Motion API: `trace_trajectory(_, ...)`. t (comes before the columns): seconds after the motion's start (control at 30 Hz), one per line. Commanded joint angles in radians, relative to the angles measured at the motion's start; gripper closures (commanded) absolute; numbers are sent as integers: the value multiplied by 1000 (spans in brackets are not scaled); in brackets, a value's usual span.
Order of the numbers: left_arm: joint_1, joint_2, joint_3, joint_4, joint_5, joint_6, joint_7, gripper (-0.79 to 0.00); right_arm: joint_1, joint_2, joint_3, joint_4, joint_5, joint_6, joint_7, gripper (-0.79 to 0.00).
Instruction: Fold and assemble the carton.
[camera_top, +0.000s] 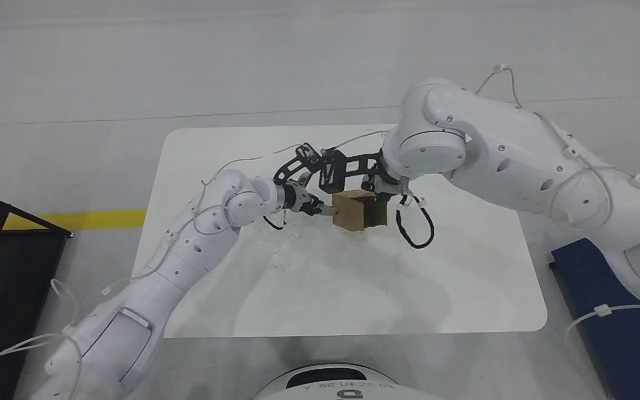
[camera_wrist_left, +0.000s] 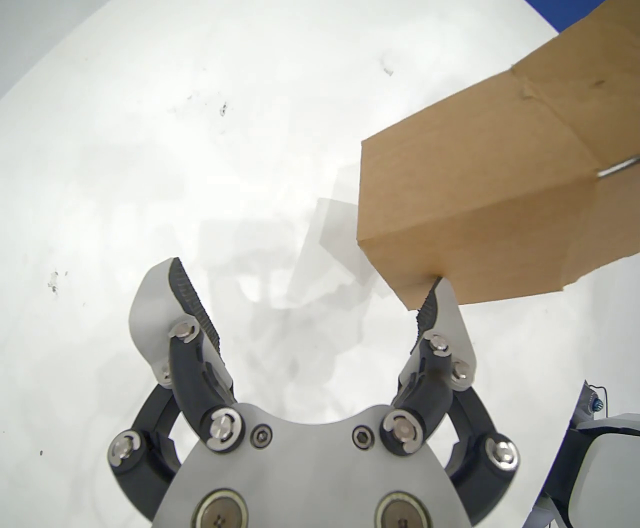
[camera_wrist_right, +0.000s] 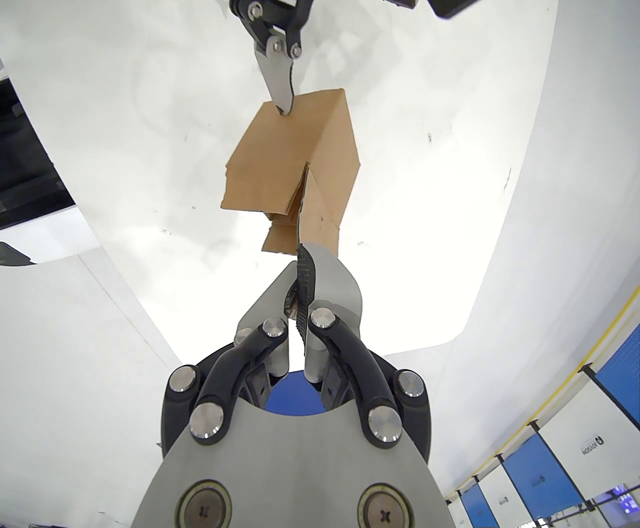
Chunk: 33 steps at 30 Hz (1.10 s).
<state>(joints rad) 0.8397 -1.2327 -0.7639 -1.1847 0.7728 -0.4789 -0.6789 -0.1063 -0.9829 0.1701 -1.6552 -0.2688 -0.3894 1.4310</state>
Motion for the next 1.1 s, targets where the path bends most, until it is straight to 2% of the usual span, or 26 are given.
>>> trace_trajectory(0.0,-5,-3,5,6,4,4,1,-785,-9,-11,0,27,14,-7,-7,-74)
trace_trajectory(0.07,-9,-7,9,13,8,9,0,-785,-18,-26,0,68,22,-8,-8,-89)
trace_trajectory(0.1,-11,-8,11,15,12,13,-1,-785,-20,-33,0,89,32,-9,-9,-231)
trace_trajectory(0.13,-12,-9,13,17,13,14,-1,-785,-18,-40,0,109,43,-11,-11,-308)
trace_trajectory(0.17,-12,-10,13,20,12,18,-1,-785,-15,-47,0,124,45,-12,-12,-339)
trace_trajectory(0.23,-13,-11,13,23,20,26,-5,-785,-14,-60,0,146,33,-12,-12,-339)
trace_trajectory(0.3,-12,-12,11,24,22,31,-8,-785,-13,-72,0,164,28,-16,-17,-391)
trace_trajectory(0.33,-13,-12,11,26,28,37,-12,-785,-10,-77,0,177,28,-23,-23,-536)
trace_trajectory(0.4,-14,-12,10,26,33,42,-17,-785,2,-84,3,214,34,-40,-40,-723)
trace_trajectory(0.43,-13,-13,9,29,34,43,-18,-785,7,-86,8,233,37,-48,-49,-754)
trace_trajectory(0.53,-15,-14,7,31,41,51,-24,-785,10,-86,41,272,22,-33,-116,-745)
trace_trajectory(0.57,-17,-14,6,33,43,51,-26,-785,7,-80,57,279,19,-30,-146,-714)
trace_trajectory(0.67,-21,-14,0,37,44,53,-27,-785,-23,-50,103,292,5,8,-220,-705)
trace_trajectory(0.73,-24,-13,-7,39,48,55,-27,-785,-51,-20,136,274,-39,57,-263,-727)
trace_trajectory(0.77,-24,-12,-13,38,47,56,-25,-785,-74,-3,154,250,-44,67,-284,-785)
trace_trajectory(0.8,-23,-11,-20,36,45,57,-25,-785,-89,10,166,238,-44,69,-289,-785)
trace_trajectory(0.9,-8,-2,-54,19,7,42,-23,-785,-89,10,166,238,-44,69,-289,-785)
trace_trajectory(1.0,18,12,-121,23,-98,12,-13,-785,-89,10,166,238,-44,69,-289,-785)
trace_trajectory(1.07,27,24,-150,18,-87,5,-34,-785,-89,10,166,238,-44,69,-289,-785)
